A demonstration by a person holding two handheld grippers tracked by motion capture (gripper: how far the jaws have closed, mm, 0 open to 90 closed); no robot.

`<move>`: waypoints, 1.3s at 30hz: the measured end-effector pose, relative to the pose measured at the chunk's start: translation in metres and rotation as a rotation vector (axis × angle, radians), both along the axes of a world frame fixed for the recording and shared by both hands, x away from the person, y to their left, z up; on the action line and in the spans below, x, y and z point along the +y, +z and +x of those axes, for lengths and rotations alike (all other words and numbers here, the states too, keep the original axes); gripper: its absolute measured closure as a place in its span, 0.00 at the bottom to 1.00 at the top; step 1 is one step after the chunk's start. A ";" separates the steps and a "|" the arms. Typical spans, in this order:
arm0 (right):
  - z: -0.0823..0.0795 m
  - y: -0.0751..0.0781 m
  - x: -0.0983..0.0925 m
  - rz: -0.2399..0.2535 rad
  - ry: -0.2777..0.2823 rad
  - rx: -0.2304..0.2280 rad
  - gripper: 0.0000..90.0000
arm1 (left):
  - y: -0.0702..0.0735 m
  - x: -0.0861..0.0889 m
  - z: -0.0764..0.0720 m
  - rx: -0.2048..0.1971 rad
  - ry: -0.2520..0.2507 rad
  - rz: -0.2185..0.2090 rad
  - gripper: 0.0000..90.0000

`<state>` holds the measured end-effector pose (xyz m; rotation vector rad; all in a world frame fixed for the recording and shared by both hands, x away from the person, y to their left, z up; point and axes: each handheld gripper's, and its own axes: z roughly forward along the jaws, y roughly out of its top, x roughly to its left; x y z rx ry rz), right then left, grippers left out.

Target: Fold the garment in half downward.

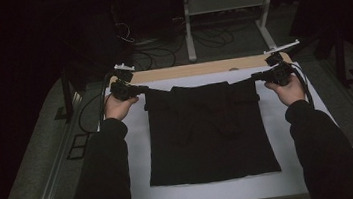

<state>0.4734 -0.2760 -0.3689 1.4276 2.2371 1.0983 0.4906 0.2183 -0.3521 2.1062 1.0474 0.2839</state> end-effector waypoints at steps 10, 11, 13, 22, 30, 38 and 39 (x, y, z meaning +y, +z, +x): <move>0.005 -0.002 0.004 -0.006 -0.005 0.011 0.98 | -0.005 0.001 0.004 0.003 0.008 -0.017 0.97; 0.005 -0.003 0.004 -0.003 -0.007 0.013 0.98 | -0.005 0.001 0.004 0.003 0.008 -0.017 0.97; 0.006 -0.006 0.004 0.003 -0.015 0.019 0.98 | -0.008 0.000 0.006 0.009 0.009 -0.019 0.97; 0.011 -0.014 0.005 0.031 -0.020 0.052 0.96 | -0.018 -0.002 0.010 0.030 0.026 -0.049 0.97; 0.009 -0.013 -0.004 0.070 -0.039 0.060 0.72 | -0.014 0.002 0.002 0.015 0.084 -0.082 0.72; -0.001 -0.010 -0.003 0.056 -0.043 0.032 0.38 | -0.006 0.012 -0.015 -0.039 0.131 -0.224 0.25; -0.002 -0.010 -0.003 0.054 -0.046 0.030 0.33 | -0.005 0.014 -0.015 -0.031 0.133 -0.234 0.19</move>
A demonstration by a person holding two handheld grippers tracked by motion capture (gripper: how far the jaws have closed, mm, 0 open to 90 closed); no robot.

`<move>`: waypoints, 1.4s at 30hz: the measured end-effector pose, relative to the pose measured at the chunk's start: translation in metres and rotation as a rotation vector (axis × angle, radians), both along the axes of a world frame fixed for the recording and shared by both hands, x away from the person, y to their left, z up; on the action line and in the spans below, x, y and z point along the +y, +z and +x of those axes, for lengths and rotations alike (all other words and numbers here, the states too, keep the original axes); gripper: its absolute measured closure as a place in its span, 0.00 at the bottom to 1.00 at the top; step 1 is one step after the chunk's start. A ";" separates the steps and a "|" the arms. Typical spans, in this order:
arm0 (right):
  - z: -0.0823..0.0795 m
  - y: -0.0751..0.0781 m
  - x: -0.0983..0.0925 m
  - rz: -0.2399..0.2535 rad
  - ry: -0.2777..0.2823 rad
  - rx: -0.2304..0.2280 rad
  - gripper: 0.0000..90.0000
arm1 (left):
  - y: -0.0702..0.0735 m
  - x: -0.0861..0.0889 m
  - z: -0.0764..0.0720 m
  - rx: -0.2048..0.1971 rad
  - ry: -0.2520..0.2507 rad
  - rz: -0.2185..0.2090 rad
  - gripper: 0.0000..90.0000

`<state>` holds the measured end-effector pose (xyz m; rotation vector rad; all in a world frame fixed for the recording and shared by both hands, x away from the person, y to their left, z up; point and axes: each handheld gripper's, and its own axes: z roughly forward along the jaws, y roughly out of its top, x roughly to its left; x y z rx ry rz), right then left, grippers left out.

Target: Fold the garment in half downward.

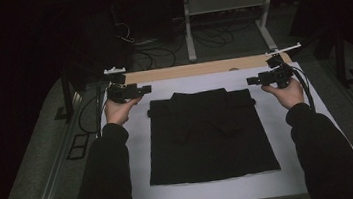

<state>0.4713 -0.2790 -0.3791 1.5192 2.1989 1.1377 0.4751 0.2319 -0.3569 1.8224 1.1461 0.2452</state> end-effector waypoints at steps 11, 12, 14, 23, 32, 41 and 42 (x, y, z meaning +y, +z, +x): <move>-0.015 0.005 -0.002 0.037 -0.022 -0.008 0.00 | 0.003 0.003 -0.015 -0.038 -0.003 -0.033 0.00; -0.017 0.005 -0.003 0.048 -0.012 -0.014 0.00 | 0.003 0.002 -0.017 -0.041 -0.005 -0.036 0.00; -0.021 0.005 -0.002 0.045 -0.004 -0.015 0.00 | 0.001 0.000 -0.023 -0.046 -0.009 -0.035 0.00; -0.035 0.000 0.006 0.055 0.041 -0.025 0.00 | -0.003 -0.008 -0.036 -0.059 -0.037 -0.052 0.00; -0.045 -0.004 0.017 0.075 0.106 -0.024 0.01 | -0.008 -0.017 -0.044 -0.055 -0.082 -0.055 0.00; -0.058 -0.013 0.036 0.088 0.184 -0.013 0.01 | -0.020 -0.027 -0.051 -0.031 -0.132 -0.063 0.00; -0.058 -0.013 0.036 0.088 0.184 -0.013 0.01 | -0.022 -0.029 -0.052 -0.029 -0.139 -0.059 0.00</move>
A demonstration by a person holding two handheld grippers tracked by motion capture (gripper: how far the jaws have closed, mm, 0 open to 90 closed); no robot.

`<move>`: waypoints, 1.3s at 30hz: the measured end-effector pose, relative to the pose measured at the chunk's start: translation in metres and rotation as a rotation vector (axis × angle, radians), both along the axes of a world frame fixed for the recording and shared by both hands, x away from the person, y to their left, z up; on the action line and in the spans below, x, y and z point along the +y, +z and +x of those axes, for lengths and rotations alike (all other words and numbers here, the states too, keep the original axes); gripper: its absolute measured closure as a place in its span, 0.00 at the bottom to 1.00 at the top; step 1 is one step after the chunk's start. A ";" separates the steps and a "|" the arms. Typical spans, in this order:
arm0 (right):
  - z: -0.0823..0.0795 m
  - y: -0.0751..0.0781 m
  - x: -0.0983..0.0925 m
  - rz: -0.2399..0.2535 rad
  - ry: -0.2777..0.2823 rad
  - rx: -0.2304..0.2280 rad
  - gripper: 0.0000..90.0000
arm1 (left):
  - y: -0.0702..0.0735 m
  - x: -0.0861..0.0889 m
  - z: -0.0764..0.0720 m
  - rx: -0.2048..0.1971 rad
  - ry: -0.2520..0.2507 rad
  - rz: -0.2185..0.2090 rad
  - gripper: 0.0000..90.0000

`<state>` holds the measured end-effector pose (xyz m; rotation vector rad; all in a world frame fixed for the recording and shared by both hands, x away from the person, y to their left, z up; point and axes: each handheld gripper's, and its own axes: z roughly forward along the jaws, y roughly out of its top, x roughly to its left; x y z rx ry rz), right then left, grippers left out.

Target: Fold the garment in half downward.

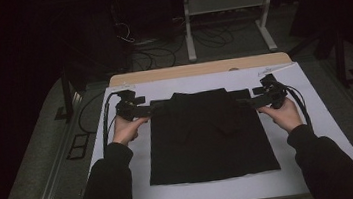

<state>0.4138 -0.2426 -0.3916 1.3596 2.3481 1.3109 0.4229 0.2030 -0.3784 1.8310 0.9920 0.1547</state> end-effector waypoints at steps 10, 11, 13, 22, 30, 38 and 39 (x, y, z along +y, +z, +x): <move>-0.009 -0.013 0.019 -0.008 0.062 0.023 0.01 | -0.004 -0.021 -0.007 0.002 -0.088 0.024 0.00; -0.010 -0.015 0.022 -0.011 0.070 0.024 0.01 | -0.005 -0.023 -0.008 0.003 -0.095 0.028 0.00; -0.011 -0.017 0.024 -0.014 0.078 0.025 0.01 | -0.008 -0.030 -0.010 0.014 -0.125 0.046 0.00; -0.013 -0.021 0.029 -0.022 0.096 0.035 0.03 | -0.021 -0.039 -0.017 0.037 -0.168 0.052 0.00; -0.014 -0.025 0.032 -0.021 0.109 0.047 0.05 | -0.033 -0.039 -0.022 0.061 -0.174 0.048 0.00; -0.014 -0.028 0.036 -0.019 0.132 0.061 0.11 | -0.044 -0.042 -0.021 0.096 -0.186 0.070 0.00; -0.014 -0.029 0.037 -0.018 0.136 0.065 0.12 | -0.044 -0.042 -0.021 0.102 -0.189 0.077 0.00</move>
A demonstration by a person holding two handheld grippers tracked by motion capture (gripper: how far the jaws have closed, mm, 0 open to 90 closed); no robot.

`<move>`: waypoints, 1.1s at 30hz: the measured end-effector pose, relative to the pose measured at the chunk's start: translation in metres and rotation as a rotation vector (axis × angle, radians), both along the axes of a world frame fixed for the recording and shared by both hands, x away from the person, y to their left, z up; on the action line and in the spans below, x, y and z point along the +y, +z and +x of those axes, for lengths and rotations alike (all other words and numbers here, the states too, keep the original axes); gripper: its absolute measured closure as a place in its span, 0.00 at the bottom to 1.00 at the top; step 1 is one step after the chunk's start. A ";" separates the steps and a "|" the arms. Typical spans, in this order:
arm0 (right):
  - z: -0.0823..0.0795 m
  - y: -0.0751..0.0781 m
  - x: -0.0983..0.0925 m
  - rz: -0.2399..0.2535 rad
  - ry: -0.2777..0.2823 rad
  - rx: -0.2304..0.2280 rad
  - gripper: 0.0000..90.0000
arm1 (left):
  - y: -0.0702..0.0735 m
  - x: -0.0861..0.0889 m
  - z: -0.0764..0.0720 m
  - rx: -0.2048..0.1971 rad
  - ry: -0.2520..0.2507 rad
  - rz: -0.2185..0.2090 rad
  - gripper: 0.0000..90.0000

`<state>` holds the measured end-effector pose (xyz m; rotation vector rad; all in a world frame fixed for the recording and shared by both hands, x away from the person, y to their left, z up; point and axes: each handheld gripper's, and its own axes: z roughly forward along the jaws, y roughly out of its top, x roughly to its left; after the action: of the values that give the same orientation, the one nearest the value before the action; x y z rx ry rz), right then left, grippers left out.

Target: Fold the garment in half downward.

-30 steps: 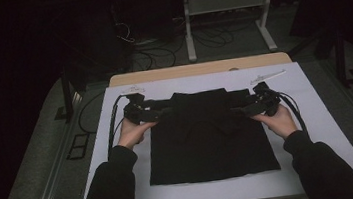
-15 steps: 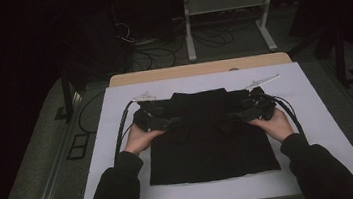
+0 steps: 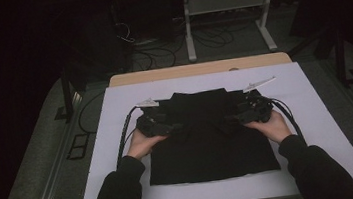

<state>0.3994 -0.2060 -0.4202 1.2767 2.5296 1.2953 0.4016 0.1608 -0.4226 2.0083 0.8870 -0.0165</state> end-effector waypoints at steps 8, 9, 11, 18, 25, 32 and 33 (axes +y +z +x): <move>0.000 -0.002 0.002 -0.013 0.015 0.011 0.15 | -0.006 -0.003 -0.001 0.018 -0.013 0.022 0.03; -0.001 -0.002 0.002 -0.013 0.019 0.015 0.16 | -0.006 -0.002 -0.001 0.019 -0.021 0.018 0.06; -0.001 -0.002 0.001 -0.014 0.023 0.017 0.17 | -0.006 0.000 -0.002 0.016 -0.021 0.012 0.13; -0.001 -0.004 0.000 -0.014 0.019 0.023 0.26 | -0.009 0.001 -0.002 0.041 -0.031 0.003 0.26; -0.002 -0.008 0.007 -0.037 0.052 0.026 0.47 | -0.013 0.000 -0.001 0.057 -0.027 0.026 0.43; -0.003 -0.005 0.005 -0.021 0.106 0.031 0.71 | -0.014 -0.001 0.000 0.052 -0.040 0.028 0.68; -0.003 -0.006 0.005 -0.020 0.111 0.034 0.73 | -0.015 -0.001 0.000 0.055 -0.044 0.030 0.70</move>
<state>0.3968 -0.2007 -0.4258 1.1803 2.6652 1.2742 0.4013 0.1598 -0.4372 2.0634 0.8820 -0.0847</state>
